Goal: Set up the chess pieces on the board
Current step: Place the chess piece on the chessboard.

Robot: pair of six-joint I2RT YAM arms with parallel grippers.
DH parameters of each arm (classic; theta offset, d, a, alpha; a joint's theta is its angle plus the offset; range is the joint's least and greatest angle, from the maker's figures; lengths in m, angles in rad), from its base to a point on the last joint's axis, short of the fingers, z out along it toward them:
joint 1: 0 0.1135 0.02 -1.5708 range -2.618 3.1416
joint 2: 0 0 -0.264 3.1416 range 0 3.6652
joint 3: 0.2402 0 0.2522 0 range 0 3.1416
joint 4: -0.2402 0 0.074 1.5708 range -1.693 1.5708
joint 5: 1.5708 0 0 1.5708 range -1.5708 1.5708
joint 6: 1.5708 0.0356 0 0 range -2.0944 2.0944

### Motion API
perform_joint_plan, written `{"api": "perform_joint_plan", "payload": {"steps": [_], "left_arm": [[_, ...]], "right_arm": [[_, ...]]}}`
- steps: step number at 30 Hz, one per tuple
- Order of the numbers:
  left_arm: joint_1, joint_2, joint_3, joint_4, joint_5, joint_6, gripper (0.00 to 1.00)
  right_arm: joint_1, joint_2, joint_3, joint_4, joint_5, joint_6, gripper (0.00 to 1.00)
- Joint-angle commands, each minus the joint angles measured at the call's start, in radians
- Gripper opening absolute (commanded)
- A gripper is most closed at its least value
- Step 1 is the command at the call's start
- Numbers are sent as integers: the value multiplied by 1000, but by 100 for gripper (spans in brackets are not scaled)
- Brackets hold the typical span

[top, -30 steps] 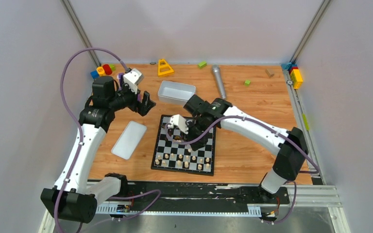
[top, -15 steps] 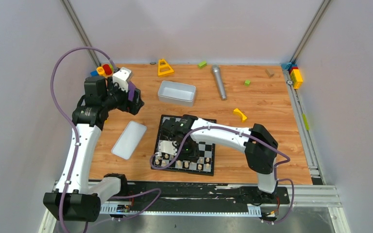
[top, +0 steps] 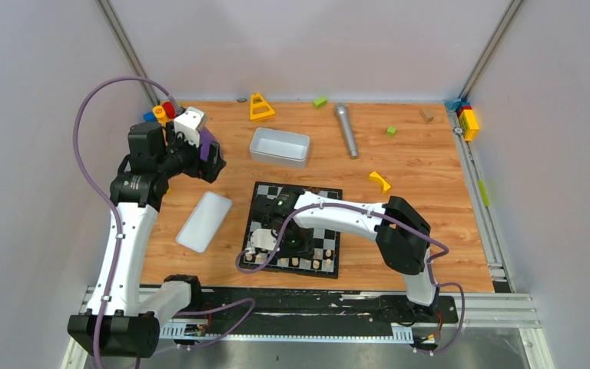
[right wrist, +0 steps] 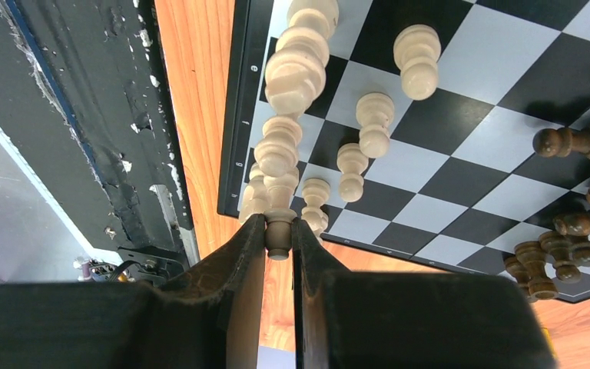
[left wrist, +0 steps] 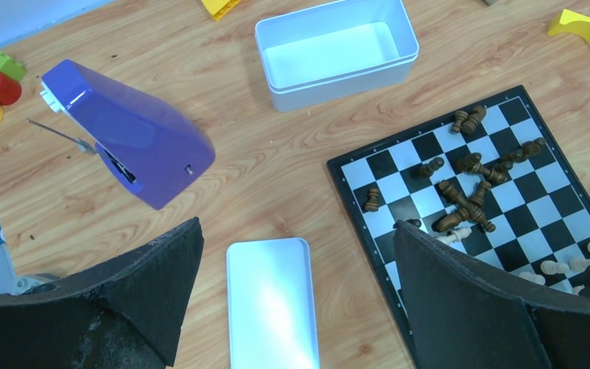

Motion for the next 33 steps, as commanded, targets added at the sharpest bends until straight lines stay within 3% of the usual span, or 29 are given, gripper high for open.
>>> {"api": "perform_joint_plan", "payload": {"steps": [1, 27, 33], "left_arm": [[10, -22, -5, 32, 15, -10, 100], [13, -37, -18, 37, 8, -8, 100], [13, -39, -18, 36, 9, -6, 100]], "right_arm": [[12, 13, 18, 13, 11, 3, 2], [38, 64, -10, 45, 22, 20, 7], [39, 59, -8, 47, 23, 26, 20]]}}
